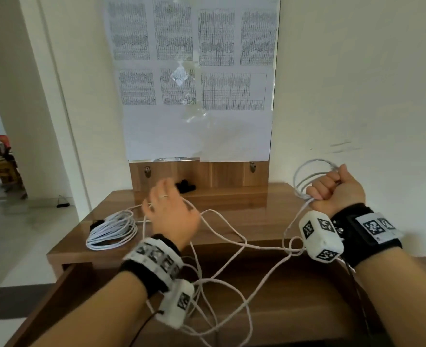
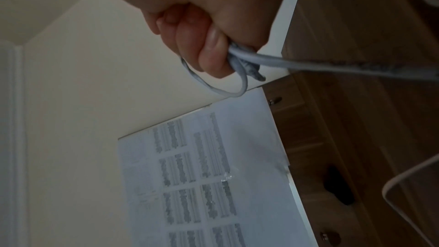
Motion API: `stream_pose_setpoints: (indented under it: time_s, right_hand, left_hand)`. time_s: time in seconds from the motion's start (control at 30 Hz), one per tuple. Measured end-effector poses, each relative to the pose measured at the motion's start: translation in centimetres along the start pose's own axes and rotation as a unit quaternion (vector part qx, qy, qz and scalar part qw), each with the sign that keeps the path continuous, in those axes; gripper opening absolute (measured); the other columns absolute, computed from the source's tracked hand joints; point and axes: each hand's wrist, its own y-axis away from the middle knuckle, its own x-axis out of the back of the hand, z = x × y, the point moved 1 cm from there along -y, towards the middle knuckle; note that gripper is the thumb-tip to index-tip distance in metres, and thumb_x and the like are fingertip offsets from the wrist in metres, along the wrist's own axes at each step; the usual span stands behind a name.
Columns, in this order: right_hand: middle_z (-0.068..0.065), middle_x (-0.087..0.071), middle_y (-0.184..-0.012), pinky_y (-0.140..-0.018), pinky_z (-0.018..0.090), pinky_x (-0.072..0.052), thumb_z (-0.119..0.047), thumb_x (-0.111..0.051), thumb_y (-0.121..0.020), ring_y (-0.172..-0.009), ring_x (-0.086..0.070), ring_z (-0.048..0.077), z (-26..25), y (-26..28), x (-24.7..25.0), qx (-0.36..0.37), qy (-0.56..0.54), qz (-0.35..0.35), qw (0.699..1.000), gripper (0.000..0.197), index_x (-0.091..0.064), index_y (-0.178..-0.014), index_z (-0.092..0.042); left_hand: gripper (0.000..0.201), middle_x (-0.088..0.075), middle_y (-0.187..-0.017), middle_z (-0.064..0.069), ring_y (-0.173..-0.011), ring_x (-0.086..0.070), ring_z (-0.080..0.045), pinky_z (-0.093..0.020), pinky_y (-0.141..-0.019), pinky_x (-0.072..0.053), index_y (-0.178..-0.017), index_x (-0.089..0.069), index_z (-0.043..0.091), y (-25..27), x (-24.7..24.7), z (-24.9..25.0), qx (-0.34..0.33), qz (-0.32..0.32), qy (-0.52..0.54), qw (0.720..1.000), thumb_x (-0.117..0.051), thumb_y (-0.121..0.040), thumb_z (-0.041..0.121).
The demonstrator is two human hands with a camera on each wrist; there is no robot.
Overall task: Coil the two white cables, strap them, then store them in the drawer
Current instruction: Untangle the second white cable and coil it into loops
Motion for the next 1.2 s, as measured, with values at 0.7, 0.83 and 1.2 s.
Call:
stream_pose_setpoints:
  time_s: [0.7,0.83,1.2]
  right_hand:
    - [-0.003,-0.023,-0.047,-0.047,0.03,-0.012,-0.044,-0.046,-0.097,-0.039,-0.017,0.013,1.4,-2.2,7.0,0.107,0.358,0.033,0.927,0.051,-0.028,-0.053,-0.024]
    - [-0.004,-0.031,-0.046,-0.044,0.025,-0.016,-0.052,-0.051,-0.092,-0.037,-0.024,0.013,4.2,-1.8,5.8,0.048,0.47,-0.023,0.881,0.048,-0.054,-0.062,-0.015]
    - [-0.004,-0.058,-0.05,-0.053,0.017,-0.044,-0.043,-0.071,-0.082,-0.05,-0.054,0.011,12.9,2.3,2.6,-0.001,0.699,-0.252,0.67,0.031,-0.073,-0.074,-0.012]
  left_hand:
    - [0.035,-0.027,-0.042,0.008,-0.034,-0.022,-0.007,-0.018,-0.034,-0.018,-0.069,-0.046,0.013,-8.4,8.5,6.0,0.107,0.045,0.819,0.562,-0.041,-0.103,0.017]
    - [0.035,-0.023,-0.048,0.007,-0.041,-0.019,-0.008,-0.021,-0.038,-0.023,-0.074,-0.049,0.011,-9.5,11.1,7.4,-0.006,0.009,0.845,0.534,-0.039,-0.105,0.021]
    - [0.032,-0.028,-0.049,0.005,-0.043,-0.022,-0.011,-0.022,-0.041,-0.023,-0.075,-0.055,0.009,-10.4,13.3,11.6,-0.019,-0.001,0.73,0.683,-0.041,-0.103,0.014]
